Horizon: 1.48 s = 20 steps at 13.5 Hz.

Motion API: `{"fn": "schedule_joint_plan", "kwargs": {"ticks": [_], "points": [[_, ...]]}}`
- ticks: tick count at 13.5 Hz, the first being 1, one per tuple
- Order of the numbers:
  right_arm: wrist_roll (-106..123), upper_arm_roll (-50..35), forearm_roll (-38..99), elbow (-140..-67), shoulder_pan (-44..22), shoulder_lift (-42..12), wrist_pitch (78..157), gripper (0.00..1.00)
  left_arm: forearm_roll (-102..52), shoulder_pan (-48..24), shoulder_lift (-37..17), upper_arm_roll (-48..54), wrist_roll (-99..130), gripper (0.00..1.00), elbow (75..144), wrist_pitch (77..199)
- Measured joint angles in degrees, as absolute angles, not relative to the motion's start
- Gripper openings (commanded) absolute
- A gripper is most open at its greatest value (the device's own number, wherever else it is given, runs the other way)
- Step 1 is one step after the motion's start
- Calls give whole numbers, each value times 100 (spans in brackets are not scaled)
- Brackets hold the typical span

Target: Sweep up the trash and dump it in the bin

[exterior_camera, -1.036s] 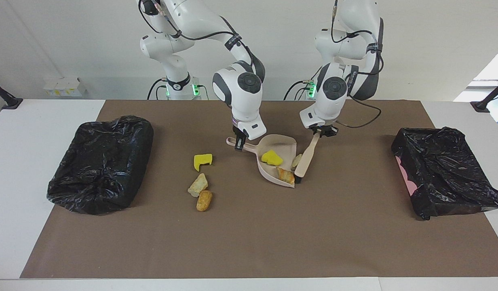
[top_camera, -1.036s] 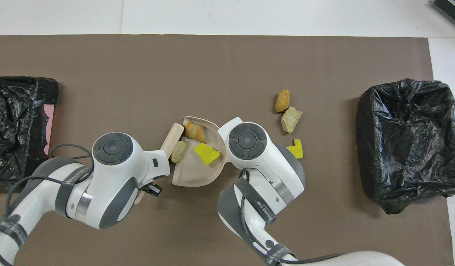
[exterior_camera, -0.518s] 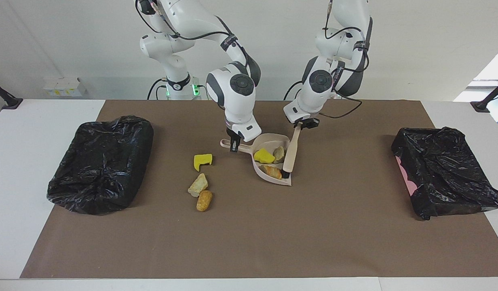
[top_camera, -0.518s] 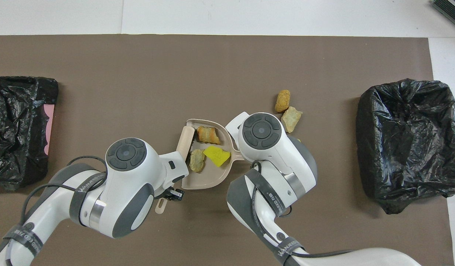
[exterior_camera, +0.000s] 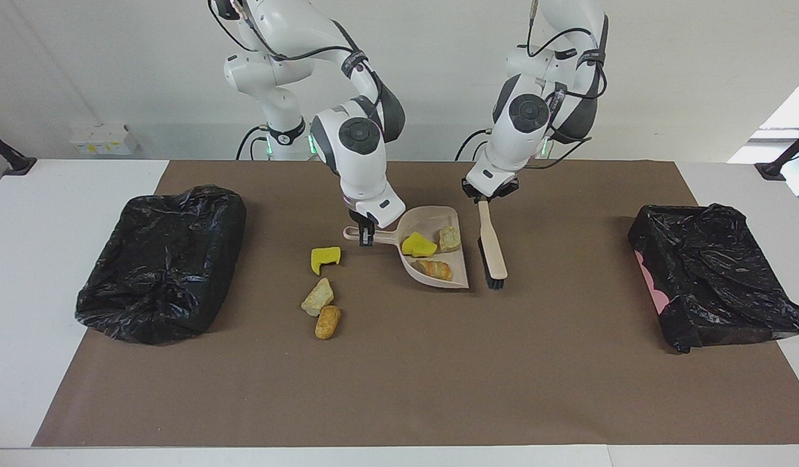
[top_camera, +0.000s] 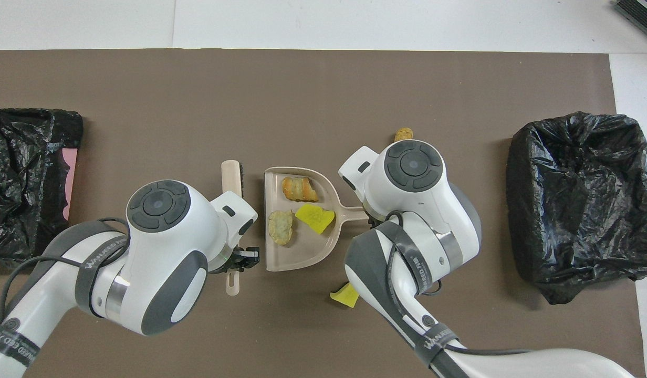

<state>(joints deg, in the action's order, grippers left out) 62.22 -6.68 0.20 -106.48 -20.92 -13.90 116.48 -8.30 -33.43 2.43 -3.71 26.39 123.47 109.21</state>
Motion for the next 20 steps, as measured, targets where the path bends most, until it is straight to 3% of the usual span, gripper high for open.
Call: {"fn": "schedule_joint_plan", "kwargs": {"ticks": [5,13,19,20], "points": [[7220,-661,369,-10513,-1470,-1227,11617,0,-831,-3466,434,-288,2989,0,12716,10891],[8525,-634,483,-9842,-26,-1123,10414,0,-1054,-5210,1620,-211,4324,0,14135,11298],[9414,-600,229,-9435,1240,-1116,9849,0,-1356,-5983,1787,-209,4932,1,14980,12287],[9553,-597,73,-9374,1425,-1114,9849,0,-1367,-5987,1788,-210,4934,29,15021,12315]]}}
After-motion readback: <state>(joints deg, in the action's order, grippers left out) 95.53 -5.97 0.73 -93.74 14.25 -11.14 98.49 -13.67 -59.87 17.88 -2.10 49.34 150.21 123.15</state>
